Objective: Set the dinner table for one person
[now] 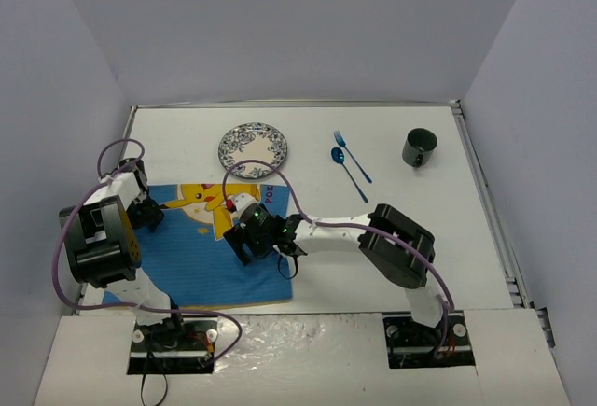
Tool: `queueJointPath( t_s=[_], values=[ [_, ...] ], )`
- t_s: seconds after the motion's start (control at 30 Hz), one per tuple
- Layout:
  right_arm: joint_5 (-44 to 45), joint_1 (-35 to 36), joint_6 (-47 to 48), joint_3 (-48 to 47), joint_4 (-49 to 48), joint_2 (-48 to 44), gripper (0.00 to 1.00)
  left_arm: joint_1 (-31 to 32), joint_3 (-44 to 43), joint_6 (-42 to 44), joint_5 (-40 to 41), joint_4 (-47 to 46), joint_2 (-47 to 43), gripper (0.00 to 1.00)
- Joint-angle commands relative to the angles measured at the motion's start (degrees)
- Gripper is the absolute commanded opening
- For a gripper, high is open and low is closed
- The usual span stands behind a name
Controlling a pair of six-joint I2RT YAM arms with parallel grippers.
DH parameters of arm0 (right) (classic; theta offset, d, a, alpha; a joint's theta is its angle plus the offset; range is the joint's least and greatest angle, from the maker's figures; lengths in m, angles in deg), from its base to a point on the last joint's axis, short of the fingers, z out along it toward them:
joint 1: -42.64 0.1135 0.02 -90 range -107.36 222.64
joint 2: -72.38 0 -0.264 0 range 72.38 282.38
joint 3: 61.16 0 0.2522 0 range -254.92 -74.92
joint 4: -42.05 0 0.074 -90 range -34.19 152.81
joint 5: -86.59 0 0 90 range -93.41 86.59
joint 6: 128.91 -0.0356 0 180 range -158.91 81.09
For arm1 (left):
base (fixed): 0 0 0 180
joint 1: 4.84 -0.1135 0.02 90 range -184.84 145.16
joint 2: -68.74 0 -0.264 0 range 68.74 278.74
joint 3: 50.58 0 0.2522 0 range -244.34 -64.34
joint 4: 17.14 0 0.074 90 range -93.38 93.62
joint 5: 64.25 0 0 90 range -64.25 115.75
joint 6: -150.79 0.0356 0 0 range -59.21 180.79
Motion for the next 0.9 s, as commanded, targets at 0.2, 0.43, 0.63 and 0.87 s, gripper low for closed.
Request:
queueJointPath(
  t_s=[0.2, 0.43, 0.63, 0.87],
  values=[
    [-0.93, -5.93, -1.74, 7.66, 5.78, -5.75, 0.81, -0.91, -0.45, 1.40, 1.98, -1.48, 2.19, 0.75],
    [-1.68, -5.73, -0.97, 7.80, 6.23, -10.55, 0.81, -0.91, -0.35, 3.38, -0.53, -3.93, 0.19, 0.75],
    [-1.24, -2.42, -1.06, 9.02, 8.42, -14.47, 0.80, -0.83, -1.08, 4.35, -1.97, -4.03, -2.50, 0.79],
    [-0.91, 1.22, -1.41, 11.77, 9.62, -15.63, 0.78, -0.91, -3.18, 5.93, -2.11, -1.13, -11.43, 0.87]
  ],
)
